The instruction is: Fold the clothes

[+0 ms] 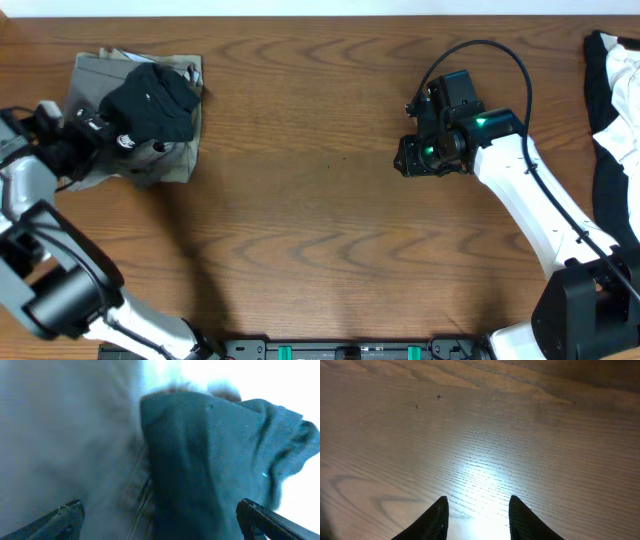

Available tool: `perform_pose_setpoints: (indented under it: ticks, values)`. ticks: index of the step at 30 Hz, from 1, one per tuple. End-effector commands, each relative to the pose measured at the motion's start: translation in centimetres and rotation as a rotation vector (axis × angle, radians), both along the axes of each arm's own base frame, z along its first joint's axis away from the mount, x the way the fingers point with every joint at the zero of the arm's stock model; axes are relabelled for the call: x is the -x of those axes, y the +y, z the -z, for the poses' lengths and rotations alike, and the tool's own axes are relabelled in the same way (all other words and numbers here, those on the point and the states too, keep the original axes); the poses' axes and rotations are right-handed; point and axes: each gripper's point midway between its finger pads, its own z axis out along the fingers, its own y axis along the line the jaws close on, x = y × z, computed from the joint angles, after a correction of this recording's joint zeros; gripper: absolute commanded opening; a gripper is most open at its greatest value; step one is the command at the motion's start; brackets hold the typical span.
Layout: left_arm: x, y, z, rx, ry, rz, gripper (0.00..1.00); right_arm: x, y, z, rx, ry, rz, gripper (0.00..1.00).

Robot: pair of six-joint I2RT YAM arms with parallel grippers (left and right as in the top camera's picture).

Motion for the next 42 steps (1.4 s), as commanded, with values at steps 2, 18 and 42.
perform_pose_setpoints:
  ticks: [2, 18, 42]
  values:
    - [0.7, -1.8, -9.8, -0.14, -0.175, 0.092, 0.98, -1.0, 0.0, -3.3, -0.043, -0.112, 0.0, 0.41]
    - [13.3, -26.5, -21.8, -0.72, -0.154, 0.702, 0.98, 1.2, -4.7, -18.1, -0.121, -0.562, 0.111, 0.99]
    - [14.7, -29.5, -22.0, -0.748, -0.19, 0.788, 0.98, 5.0, -6.9, -18.7, -0.037, -0.596, 0.142, 0.99]
